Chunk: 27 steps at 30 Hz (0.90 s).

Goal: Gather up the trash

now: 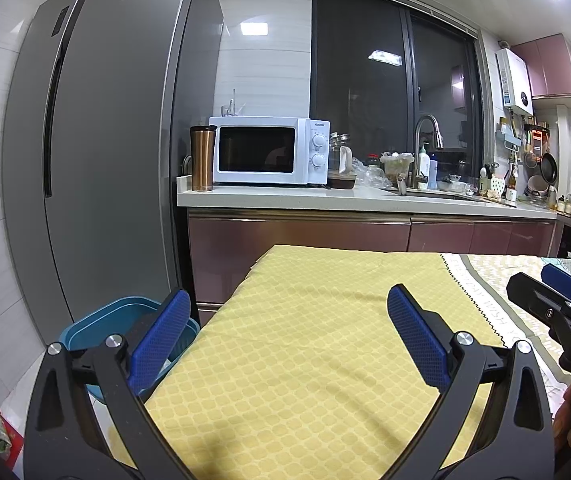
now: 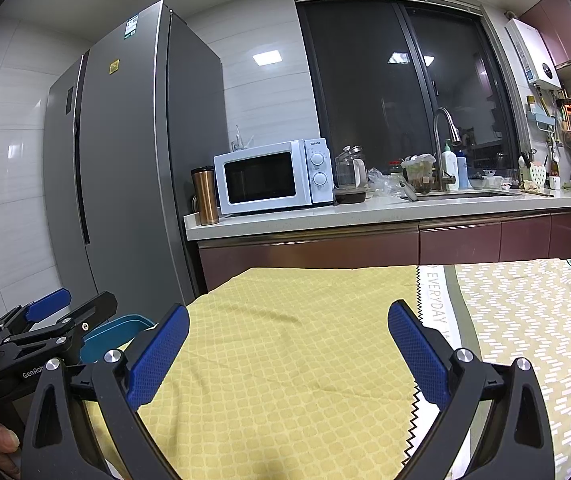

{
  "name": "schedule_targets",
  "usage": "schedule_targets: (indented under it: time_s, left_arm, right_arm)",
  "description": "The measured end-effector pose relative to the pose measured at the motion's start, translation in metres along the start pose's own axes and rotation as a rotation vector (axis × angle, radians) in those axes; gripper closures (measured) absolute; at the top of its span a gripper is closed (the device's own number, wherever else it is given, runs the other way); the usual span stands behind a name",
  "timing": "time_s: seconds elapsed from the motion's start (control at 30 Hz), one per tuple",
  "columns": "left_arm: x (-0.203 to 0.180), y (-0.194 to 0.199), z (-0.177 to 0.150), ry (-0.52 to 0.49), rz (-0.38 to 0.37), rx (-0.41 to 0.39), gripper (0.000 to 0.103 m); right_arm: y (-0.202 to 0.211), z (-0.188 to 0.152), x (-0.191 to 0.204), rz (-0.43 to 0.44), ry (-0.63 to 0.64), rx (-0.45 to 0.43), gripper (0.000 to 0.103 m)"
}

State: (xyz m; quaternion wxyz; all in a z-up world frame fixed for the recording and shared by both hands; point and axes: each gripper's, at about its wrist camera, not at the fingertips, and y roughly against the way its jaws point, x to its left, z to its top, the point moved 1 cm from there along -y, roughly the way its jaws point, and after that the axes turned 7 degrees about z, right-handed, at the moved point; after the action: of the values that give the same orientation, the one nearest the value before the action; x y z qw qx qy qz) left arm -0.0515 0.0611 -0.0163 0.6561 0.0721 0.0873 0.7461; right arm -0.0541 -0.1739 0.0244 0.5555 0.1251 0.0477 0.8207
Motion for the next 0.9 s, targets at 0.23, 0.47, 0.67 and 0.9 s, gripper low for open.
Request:
schedule_targets:
  time_s: [0.23,0.47,0.67,0.9]
  left_arm:
    - [0.0002,-0.0006,-0.0009,0.001,-0.003,-0.002,0.006]
    - [0.0011,-0.0002,-0.0002,0.002,-0.002,-0.002,0.006]
    - [0.0010,-0.0001,-0.0004,0.002,-0.003,-0.001,0.006]
    - [0.0011,-0.0006,-0.0007,0.001,-0.004,-0.002,0.006]
  right_arm:
    - [0.0000,0.0002,-0.0005,0.000,-0.001,0.000,0.007]
    - [0.0003,0.0000,-0.0004,-0.001,-0.002,0.000,0.007]
    - [-0.0005,-0.0002,0.0003,-0.001,-0.003,0.002,0.007]
    - [0.0001,-0.0005,0.0004,-0.002,-0.003,0.002,0.007]
